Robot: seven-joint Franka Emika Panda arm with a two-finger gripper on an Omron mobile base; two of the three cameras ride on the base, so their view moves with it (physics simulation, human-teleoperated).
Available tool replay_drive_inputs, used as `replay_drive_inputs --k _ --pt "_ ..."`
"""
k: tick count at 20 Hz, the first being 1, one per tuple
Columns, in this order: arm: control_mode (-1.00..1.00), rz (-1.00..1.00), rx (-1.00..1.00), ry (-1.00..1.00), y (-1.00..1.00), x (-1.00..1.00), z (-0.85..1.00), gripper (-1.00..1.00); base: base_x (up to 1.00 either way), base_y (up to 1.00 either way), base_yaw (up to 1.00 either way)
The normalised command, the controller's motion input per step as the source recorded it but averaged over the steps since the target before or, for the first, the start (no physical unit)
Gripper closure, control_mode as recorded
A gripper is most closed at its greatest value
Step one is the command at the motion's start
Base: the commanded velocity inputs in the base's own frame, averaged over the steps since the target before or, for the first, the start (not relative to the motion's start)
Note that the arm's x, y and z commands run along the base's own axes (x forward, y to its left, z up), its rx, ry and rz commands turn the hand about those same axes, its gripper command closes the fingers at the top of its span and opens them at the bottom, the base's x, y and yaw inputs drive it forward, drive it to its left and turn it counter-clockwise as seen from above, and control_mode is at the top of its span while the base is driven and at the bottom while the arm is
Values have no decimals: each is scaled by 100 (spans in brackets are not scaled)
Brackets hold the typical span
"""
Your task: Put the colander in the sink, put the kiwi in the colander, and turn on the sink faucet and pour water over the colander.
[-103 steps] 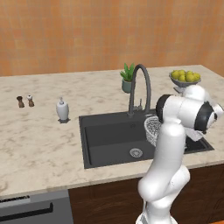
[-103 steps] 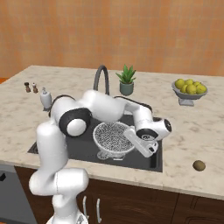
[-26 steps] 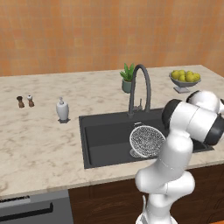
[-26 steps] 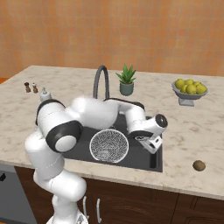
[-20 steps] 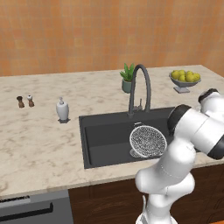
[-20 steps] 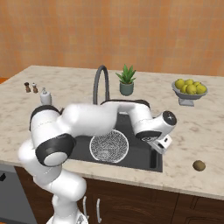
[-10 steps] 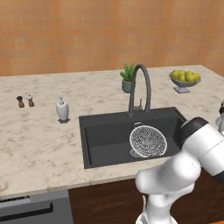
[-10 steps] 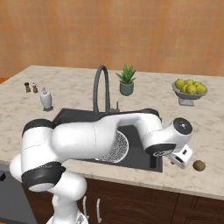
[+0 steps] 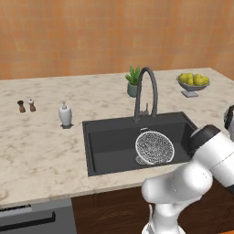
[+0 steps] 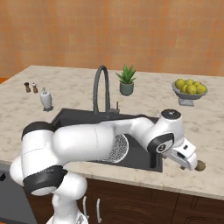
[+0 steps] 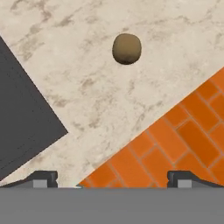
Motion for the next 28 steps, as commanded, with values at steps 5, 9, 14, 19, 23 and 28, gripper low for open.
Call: replay_drive_inputs --k 5,9,14,19,23,28 --pt "-100 -4 0 30 -31 24 0 -100 0 0 0" --pt "-100 -8 1 30 -70 29 0 -100 0 0 0" --pt "-100 -11 12 18 -65 25 0 -100 0 0 0" --pt "-100 -9 20 7 -64 24 0 -100 0 0 0" --pt "-100 -4 30 -1 -41 31 -6 -100 0 0 0" --pt "-100 0 20 -8 -12 35 -3 -100 0 0 0"
